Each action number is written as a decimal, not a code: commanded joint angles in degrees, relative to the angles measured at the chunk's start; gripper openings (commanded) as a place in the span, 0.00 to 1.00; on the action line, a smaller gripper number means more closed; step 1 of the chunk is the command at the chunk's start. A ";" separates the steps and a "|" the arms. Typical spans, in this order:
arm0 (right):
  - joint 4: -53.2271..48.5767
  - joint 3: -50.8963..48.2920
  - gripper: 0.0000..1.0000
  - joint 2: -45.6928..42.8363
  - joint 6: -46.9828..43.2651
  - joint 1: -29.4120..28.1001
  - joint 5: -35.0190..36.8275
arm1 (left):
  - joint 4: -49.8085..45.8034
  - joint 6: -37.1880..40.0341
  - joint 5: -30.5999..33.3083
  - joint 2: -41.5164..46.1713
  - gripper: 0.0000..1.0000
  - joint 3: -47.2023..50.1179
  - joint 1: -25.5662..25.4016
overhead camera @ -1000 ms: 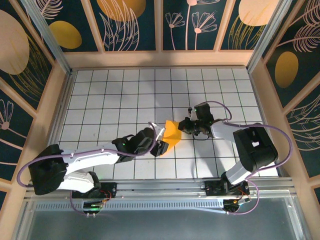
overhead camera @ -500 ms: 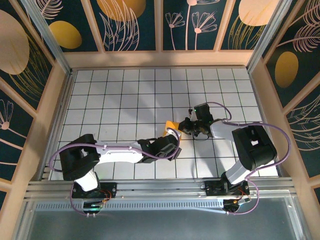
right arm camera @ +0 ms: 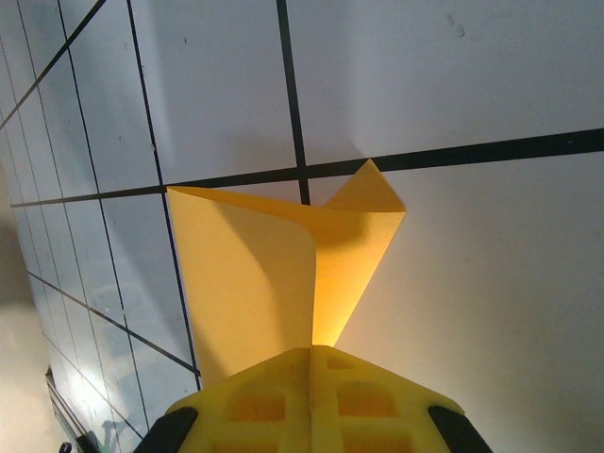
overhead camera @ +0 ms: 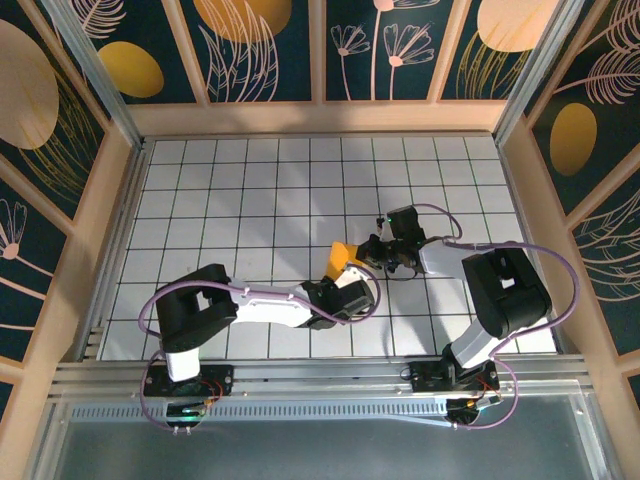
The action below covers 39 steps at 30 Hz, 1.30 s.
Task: Fold a paper plane with a square sheet of paper (fold left side to right side)
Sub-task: Fold the wing for the fifth time at the center of the table.
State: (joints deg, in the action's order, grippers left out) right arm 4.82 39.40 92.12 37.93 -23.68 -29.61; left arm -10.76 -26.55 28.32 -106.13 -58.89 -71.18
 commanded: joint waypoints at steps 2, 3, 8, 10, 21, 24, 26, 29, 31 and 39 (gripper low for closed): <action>-0.96 1.73 0.00 0.81 0.29 0.00 -0.29 | -2.42 0.26 3.24 -1.40 0.56 -0.79 -0.27; -1.01 1.73 0.00 0.83 0.29 -0.01 -0.34 | -2.51 0.23 3.15 -1.60 0.54 -0.78 -0.28; -1.28 1.75 0.00 0.96 0.16 0.00 -0.15 | -2.08 0.09 2.75 -1.64 0.42 -0.37 -0.37; -1.52 1.90 0.00 1.03 -0.02 0.03 0.07 | -1.69 0.00 2.45 -1.37 0.36 -0.17 -0.37; -2.96 1.73 0.00 0.35 -1.31 0.18 1.21 | 0.22 -0.52 2.37 0.21 0.08 1.28 -0.37; -4.11 1.57 0.02 -0.99 -2.26 0.36 2.32 | 0.22 -0.88 2.67 1.41 0.01 1.53 -0.37; -4.81 1.21 0.09 -2.57 -2.95 0.87 3.34 | 0.22 -0.88 2.50 2.38 0.00 1.73 -0.28; -5.49 0.27 0.22 -6.40 -3.88 1.95 4.77 | 0.13 -0.71 0.21 3.36 0.00 1.66 0.50; -6.82 -0.40 0.31 -9.51 -4.80 3.11 6.29 | -0.04 -0.70 -2.55 4.04 0.00 1.43 1.42; -14.97 -3.08 0.61 -22.85 -9.40 8.70 14.84 | 0.37 -1.73 -18.20 6.05 0.00 1.02 7.62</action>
State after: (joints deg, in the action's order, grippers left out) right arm -5.02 38.02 73.36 31.18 -16.16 -19.84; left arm -10.50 -27.24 18.24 -101.71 -57.76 -65.71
